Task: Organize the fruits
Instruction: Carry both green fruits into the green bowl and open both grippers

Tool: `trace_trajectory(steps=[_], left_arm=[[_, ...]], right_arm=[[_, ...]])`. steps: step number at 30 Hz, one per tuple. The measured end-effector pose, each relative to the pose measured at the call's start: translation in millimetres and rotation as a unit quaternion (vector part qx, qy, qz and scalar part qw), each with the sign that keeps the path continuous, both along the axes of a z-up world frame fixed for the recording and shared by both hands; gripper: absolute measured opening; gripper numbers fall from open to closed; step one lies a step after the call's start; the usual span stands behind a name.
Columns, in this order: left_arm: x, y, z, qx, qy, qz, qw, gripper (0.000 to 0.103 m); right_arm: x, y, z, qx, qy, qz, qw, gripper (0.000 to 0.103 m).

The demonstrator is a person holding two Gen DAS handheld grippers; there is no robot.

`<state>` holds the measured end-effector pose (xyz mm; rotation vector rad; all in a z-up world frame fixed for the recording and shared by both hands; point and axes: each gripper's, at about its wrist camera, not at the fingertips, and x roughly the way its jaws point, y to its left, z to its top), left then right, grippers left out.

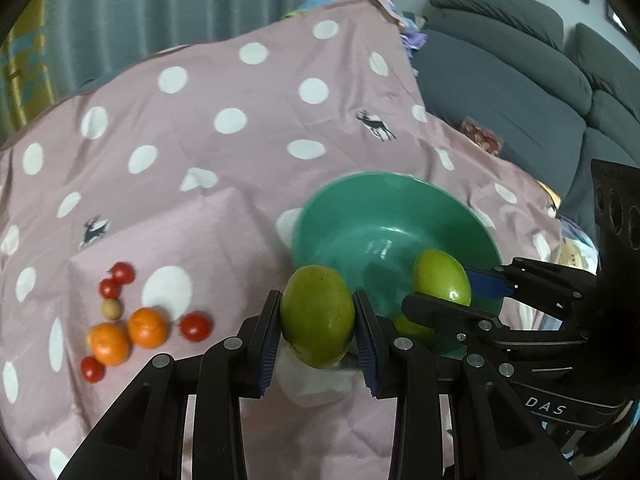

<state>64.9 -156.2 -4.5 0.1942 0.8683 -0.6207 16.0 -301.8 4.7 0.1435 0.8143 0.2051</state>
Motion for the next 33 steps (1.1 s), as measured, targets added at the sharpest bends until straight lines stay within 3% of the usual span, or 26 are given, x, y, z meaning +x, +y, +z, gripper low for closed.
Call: trace_trajectory(steps=[14, 22, 33], left_arm=[[6.7, -40.3, -23.8, 0.026, 0.018, -0.036, 0.9989, 0.036], [7.9, -43.2, -29.0, 0.040, 0.018, -0.034, 0.9985, 0.036], [4.9, -33.2, -22.7, 0.029, 0.011, -0.019, 0.9993, 0.036]], right_arm=[[-2.9, -26.2, -16.0, -0.011, 0.022, -0.028, 0.999, 0.038], [-2.3, -28.0, -18.2, -0.014, 0.028, -0.031, 0.999, 0.038], [-5.7, -28.4, -14.8, -0.013, 0.027, -0.041, 0.999, 0.040]])
